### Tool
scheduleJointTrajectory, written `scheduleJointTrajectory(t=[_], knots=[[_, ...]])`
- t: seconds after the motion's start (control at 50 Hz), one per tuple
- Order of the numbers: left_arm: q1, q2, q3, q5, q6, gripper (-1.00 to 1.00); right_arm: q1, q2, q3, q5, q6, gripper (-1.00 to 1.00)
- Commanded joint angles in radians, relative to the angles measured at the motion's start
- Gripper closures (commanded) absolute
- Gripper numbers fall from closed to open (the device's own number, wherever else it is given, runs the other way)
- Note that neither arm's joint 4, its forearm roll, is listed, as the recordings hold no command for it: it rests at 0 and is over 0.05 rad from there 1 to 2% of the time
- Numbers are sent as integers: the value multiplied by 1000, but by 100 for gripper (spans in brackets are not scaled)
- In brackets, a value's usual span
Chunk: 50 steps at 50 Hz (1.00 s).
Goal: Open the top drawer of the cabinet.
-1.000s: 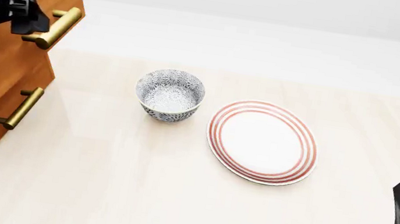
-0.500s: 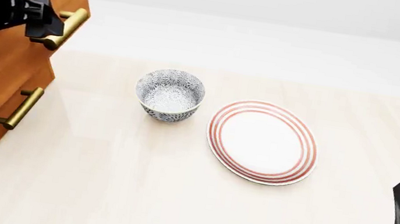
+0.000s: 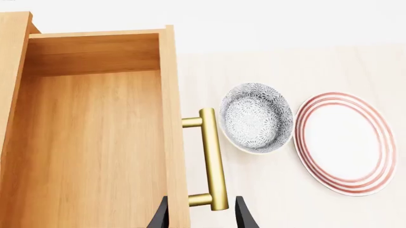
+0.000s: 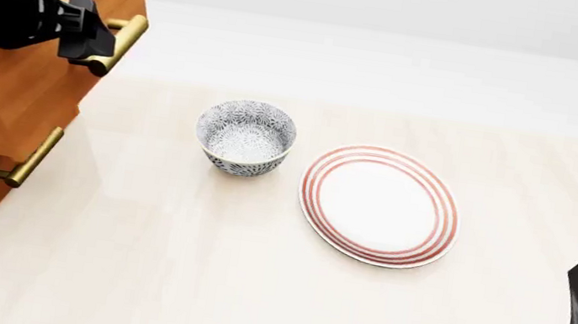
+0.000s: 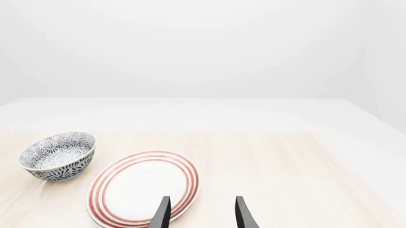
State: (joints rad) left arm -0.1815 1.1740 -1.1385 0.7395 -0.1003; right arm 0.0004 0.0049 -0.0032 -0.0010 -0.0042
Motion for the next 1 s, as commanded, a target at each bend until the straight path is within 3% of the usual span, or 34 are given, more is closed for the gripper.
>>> scheduleJointTrajectory(t=[0.02, 0.38, 0.42, 0.46, 1.0], knots=[[-43, -6, -1, 4, -10, -100, 0, 0, 0, 0, 0, -100], [-122, -6, -18, 3, -36, -100, 0, 2, 0, -2, 0, -100], [-180, -10, -22, -16, -75, -100, 0, 1, 0, -2, 0, -100], [-157, -6, -16, -7, -55, -100, 0, 1, 0, -1, 0, -100], [-230, 5, -18, -13, -58, -100, 0, -1, 0, 1, 0, -100]])
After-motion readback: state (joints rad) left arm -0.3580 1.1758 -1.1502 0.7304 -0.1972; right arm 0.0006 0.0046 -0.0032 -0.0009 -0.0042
